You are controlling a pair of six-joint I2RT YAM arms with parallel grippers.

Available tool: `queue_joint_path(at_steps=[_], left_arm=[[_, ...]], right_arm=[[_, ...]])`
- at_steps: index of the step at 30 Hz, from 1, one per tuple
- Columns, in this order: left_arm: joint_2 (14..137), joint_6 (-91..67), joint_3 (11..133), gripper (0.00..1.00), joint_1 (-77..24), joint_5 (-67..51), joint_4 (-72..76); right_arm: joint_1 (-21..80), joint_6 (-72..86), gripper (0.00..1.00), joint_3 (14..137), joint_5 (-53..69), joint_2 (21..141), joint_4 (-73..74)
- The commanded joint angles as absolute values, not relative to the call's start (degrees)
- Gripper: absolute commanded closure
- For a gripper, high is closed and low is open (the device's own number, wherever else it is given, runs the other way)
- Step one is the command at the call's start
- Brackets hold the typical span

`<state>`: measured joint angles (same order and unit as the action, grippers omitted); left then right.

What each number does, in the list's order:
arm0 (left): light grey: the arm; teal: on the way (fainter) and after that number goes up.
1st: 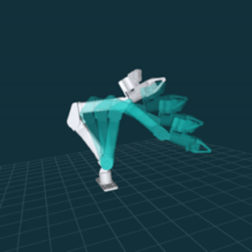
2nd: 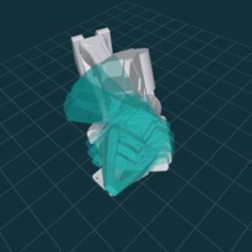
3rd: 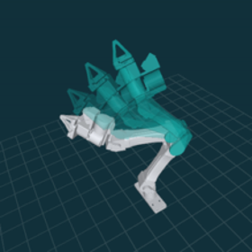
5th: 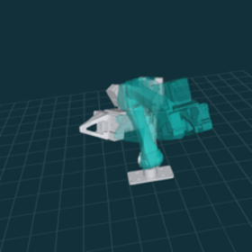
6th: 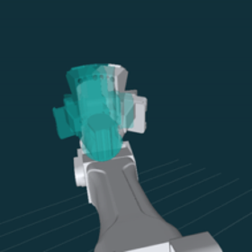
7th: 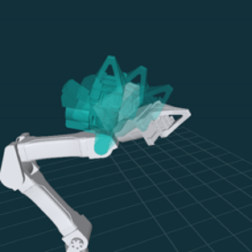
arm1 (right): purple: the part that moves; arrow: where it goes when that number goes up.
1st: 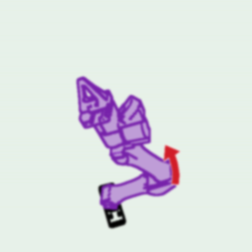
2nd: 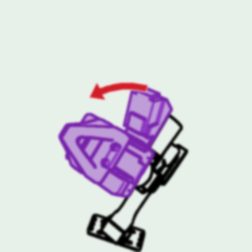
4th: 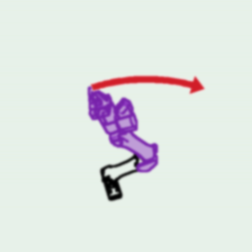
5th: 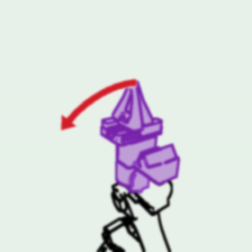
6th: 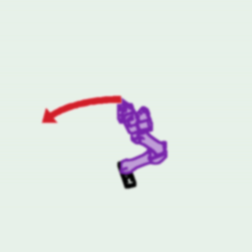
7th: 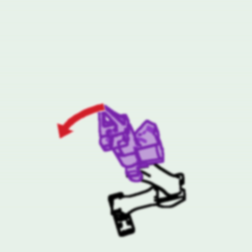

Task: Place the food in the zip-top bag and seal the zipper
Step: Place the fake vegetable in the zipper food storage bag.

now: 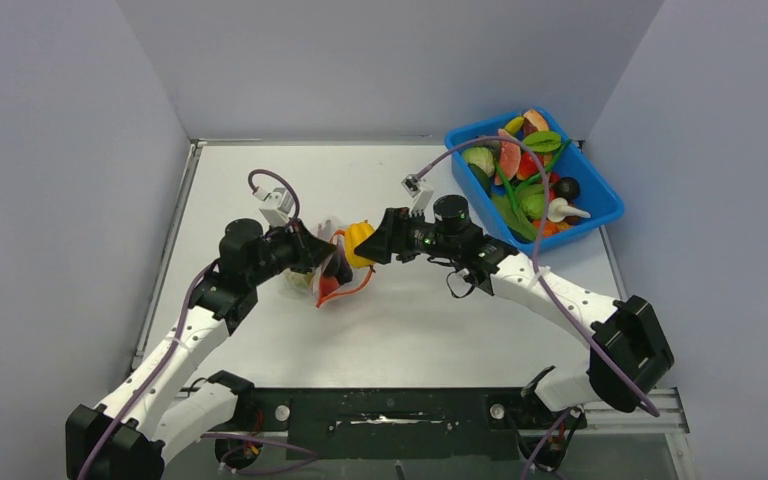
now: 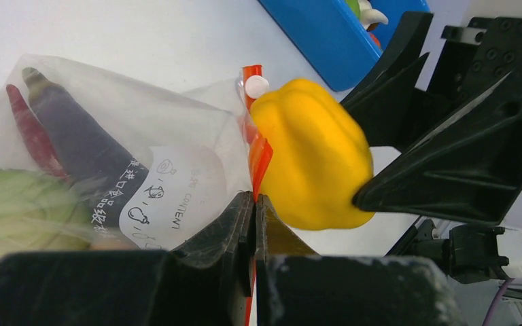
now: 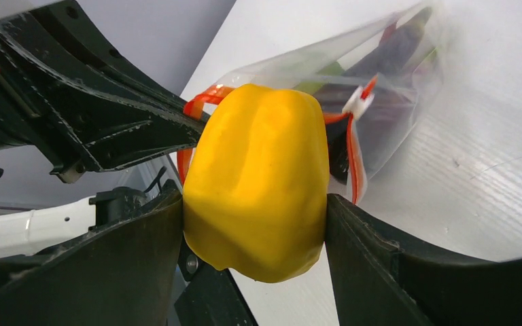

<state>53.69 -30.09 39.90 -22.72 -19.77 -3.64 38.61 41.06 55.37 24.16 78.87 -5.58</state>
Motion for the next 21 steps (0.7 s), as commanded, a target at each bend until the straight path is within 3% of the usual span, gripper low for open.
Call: queue_joint_path(at_steps=[1, 21], left_arm=[[53.2, -31.7, 43.0, 1.0, -22.4, -21.2, -0.8], [52.9, -32.6, 42.6, 1.0, -22.4, -20.6, -1.6]], right_arm=[[40.8, 43.3, 0.48, 58.4, 22.3, 80.2, -9.3], [45.8, 44.4, 0.46, 59.1, 14.9, 80.9, -4.8]])
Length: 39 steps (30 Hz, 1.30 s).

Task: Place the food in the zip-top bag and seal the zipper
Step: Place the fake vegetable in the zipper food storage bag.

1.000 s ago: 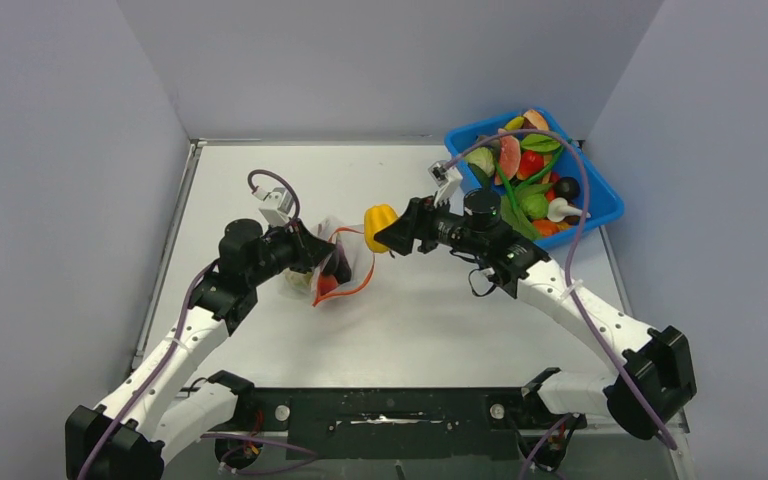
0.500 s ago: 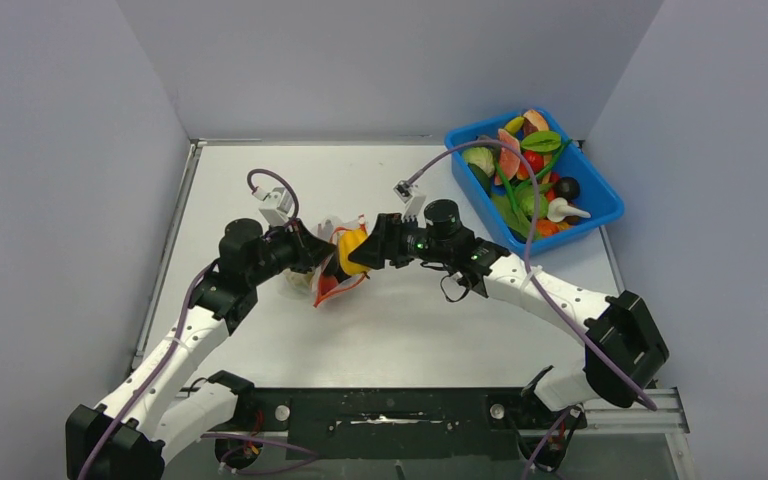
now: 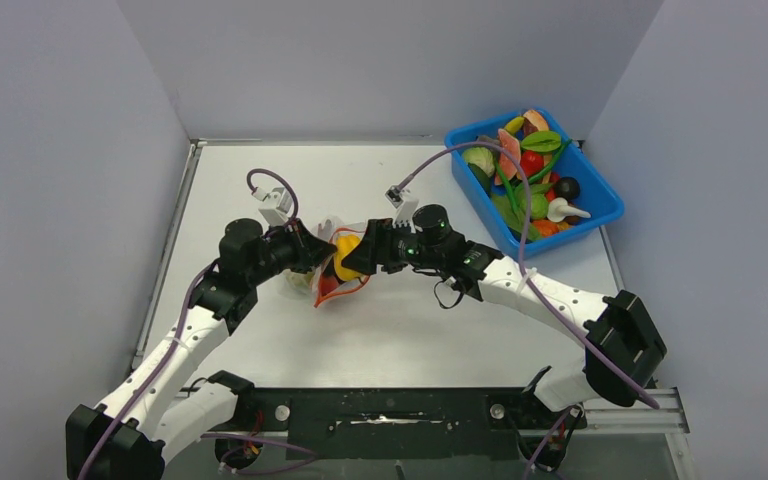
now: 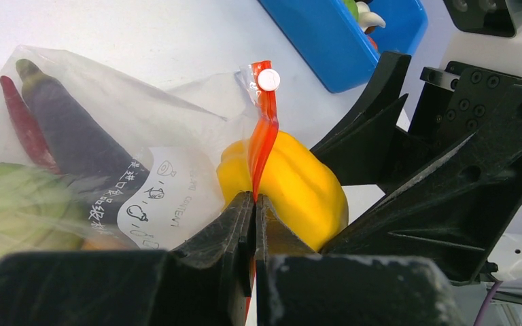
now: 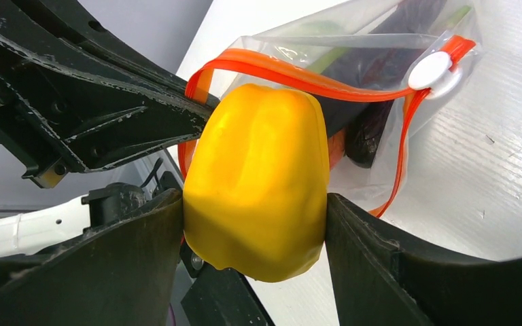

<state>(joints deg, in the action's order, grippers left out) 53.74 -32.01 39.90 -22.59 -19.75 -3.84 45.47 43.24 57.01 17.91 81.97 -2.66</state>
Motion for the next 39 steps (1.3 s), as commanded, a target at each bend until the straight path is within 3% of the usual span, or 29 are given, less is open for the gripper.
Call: queue_joint_path(at_steps=[1, 18, 32, 39], left_arm=[[52.8, -32.7, 42.5, 1.0, -22.3, -20.8, -1.6], [50.8, -34.8, 41.6, 1.0, -22.3, -22.7, -1.3], [51.2, -34.9, 41.1, 1.0, -22.3, -22.1, -0.7], [51.7, -34.9, 41.3, 1.0, -22.3, -22.0, -0.4]], right_arm=[[45.9, 45.1, 0.46, 59.1, 14.1, 81.1, -5.5], [45.9, 50.0, 0.4, 63.6, 5.1, 87.1, -8.4], [45.8, 47.0, 0.2, 63.5, 3.1, 84.9, -5.7], [45.6, 45.6, 0.19, 62.3, 2.3, 81.8, -4.0]])
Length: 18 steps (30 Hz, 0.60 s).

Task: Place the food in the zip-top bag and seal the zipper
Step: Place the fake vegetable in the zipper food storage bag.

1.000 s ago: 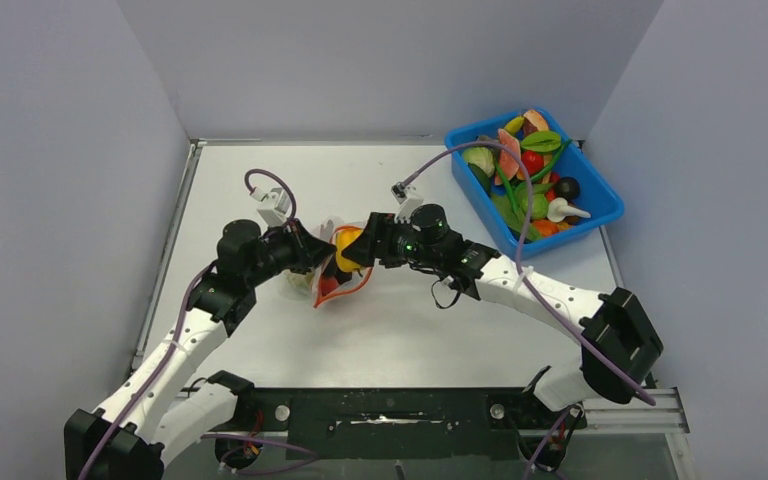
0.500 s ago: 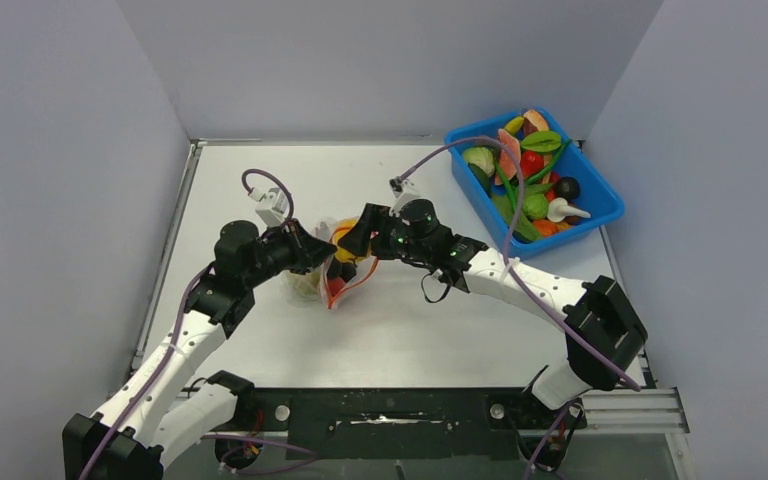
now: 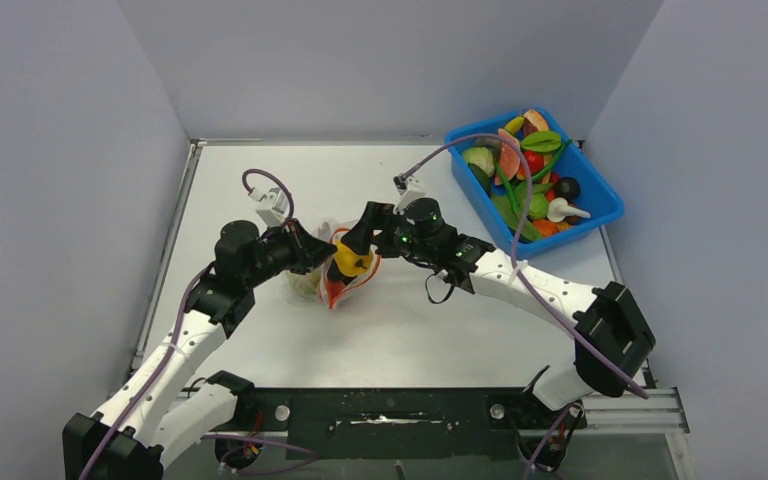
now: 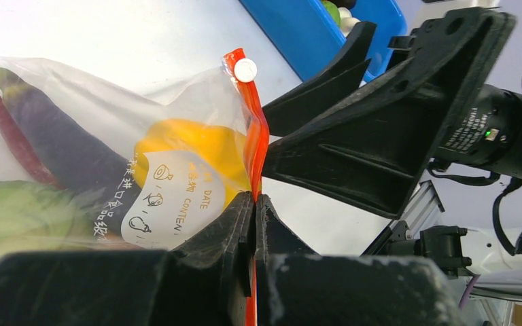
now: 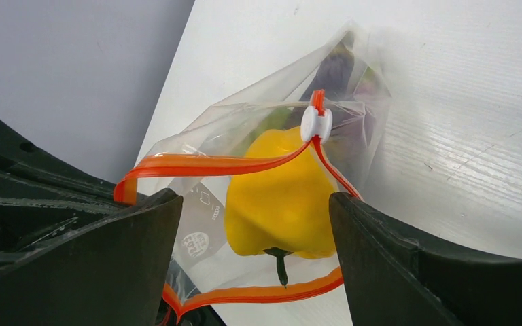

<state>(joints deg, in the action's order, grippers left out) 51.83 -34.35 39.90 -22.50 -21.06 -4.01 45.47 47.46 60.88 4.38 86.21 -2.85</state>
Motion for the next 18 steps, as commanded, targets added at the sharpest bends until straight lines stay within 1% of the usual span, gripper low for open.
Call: queue_joint_path(at_steps=[1, 7, 10, 13, 16, 18], left_arm=[[51.7, -34.9, 41.4, 1.0, -22.3, -22.0, -0.4], [51.7, -34.9, 41.5, 1.0, -22.3, -21.7, -0.4], [51.7, -34.9, 41.5, 1.0, -22.3, -21.6, -0.4], [51.8, -35.0, 41.5, 1.0, -22.3, -21.5, -0.2], [51.9, -35.1, 41.5, 1.0, -22.3, -21.4, -0.1], [51.9, -35.2, 41.6, 1.0, -22.3, -21.3, 0.0]], right_arm=[[45.6, 45.3, 0.2, 62.1, 2.2, 81.3, -3.6], [45.6, 43.7, 0.25, 60.8, -0.8, 76.6, 0.9], [45.7, 42.9, 0.31, 58.9, -4.6, 74.2, 3.4], [45.5, 44.3, 0.41, 56.1, -6.1, 72.5, 3.8], [45.7, 46.5, 0.52, 52.9, -4.8, 71.5, 1.2], [46.1, 47.9, 0.55, 51.0, -3.2, 71.5, -0.6]])
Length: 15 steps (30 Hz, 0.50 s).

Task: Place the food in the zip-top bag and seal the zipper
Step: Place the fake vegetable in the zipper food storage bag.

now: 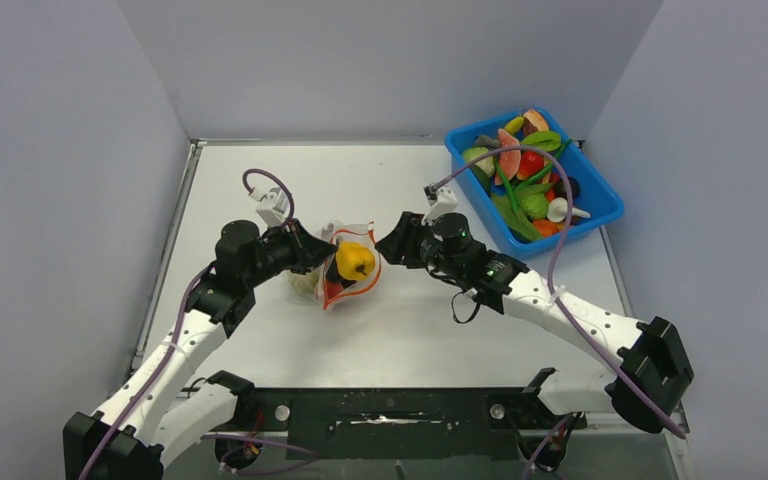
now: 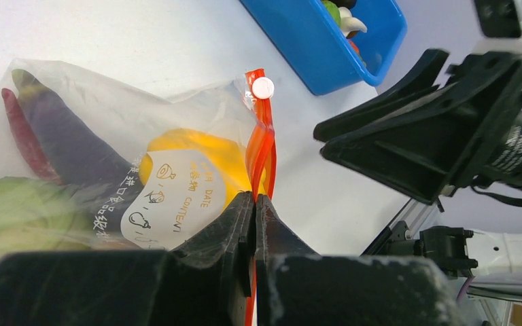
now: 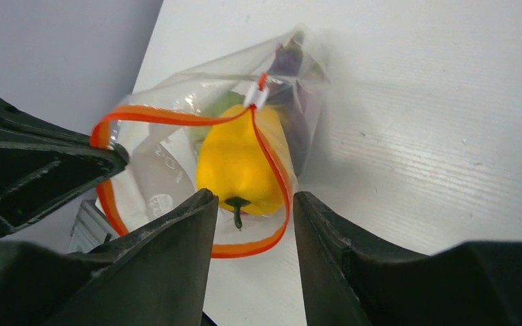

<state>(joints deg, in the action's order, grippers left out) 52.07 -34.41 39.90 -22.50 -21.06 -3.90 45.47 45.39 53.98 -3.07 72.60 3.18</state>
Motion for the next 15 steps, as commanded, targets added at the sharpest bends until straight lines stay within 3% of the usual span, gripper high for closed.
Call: queue_joint_path(at_steps=[1, 15], left_arm=[[52.0, -35.2, 41.7, 1.0, -22.3, -21.3, 0.0], [51.9, -35.3, 41.5, 1.0, -22.3, -20.5, 0.0]], right_arm=[[46.3, 48.4, 0.56, 50.4, -2.8, 71.7, -1.2], [48.6, 50.4, 0.64, 49.3, -2.7, 77.8, -3.5]])
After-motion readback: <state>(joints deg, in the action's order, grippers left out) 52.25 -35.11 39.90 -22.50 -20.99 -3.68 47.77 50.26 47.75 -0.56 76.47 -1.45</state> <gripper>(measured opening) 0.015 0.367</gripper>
